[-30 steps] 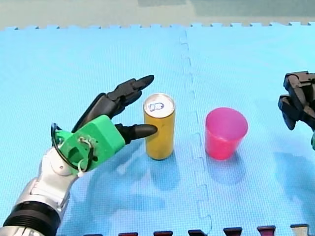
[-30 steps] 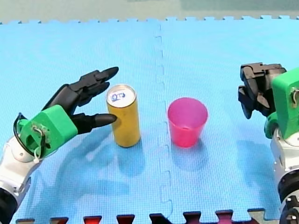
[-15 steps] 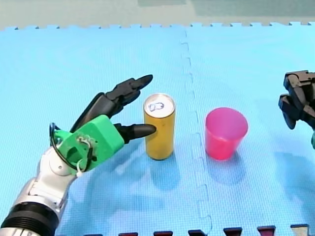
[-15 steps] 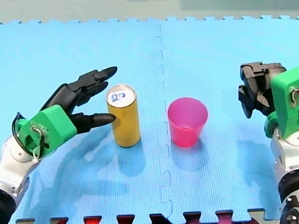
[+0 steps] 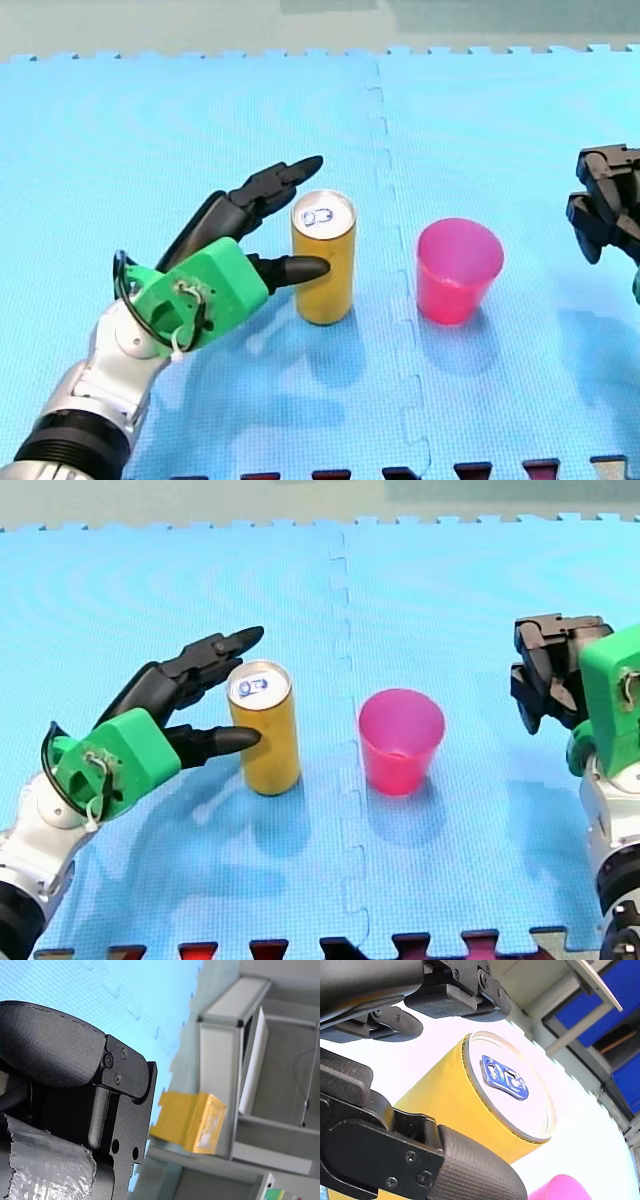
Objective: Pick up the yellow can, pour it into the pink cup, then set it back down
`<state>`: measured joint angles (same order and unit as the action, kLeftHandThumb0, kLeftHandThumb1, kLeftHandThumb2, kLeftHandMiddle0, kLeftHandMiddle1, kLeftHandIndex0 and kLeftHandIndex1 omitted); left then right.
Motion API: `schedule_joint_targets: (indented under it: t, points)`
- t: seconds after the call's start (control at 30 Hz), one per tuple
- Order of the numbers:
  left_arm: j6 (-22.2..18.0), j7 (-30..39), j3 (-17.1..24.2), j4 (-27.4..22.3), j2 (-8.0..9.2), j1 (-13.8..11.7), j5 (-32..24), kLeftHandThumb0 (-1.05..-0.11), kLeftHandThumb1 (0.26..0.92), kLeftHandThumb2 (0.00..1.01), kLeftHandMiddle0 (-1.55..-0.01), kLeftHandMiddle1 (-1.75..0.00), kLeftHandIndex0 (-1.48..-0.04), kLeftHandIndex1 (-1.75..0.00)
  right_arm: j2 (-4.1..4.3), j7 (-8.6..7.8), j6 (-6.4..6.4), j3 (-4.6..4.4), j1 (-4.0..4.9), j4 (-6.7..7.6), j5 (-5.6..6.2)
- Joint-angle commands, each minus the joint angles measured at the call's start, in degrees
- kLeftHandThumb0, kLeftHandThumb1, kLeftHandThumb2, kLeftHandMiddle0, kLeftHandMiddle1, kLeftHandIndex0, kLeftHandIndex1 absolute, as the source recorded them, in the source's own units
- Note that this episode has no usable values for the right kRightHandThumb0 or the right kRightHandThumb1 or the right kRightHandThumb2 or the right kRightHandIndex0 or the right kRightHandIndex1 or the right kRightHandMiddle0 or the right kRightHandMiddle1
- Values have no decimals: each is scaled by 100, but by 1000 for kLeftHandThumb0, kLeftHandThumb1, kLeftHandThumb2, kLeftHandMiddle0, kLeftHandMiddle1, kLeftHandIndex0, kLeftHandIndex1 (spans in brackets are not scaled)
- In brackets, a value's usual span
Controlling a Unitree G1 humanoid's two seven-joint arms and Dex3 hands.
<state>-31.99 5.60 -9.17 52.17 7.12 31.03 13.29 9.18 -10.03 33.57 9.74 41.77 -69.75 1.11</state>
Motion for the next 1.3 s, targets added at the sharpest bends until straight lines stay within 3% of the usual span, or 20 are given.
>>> schedule_joint_targets:
  t: [0.0,0.37,0.77,1.27]
  points:
    - [34,-14,3,30,-2,28,-5,-1048,893,0,-393,-1,-369,-2,32,-2,-12,8,-7,17,24]
    - [18,12,69,176,-30,116,-89,-1048,886,0,-395,-2,-373,-3,44,-23,-28,9,-35,58,38]
    - [174,68,133,126,-48,82,-143,-1048,884,0,-405,-5,-380,-4,118,15,-16,-16,-51,74,-5]
    - [90,46,114,211,-126,91,-119,-1048,884,0,-404,-3,-380,-2,90,46,1,-25,-57,92,0]
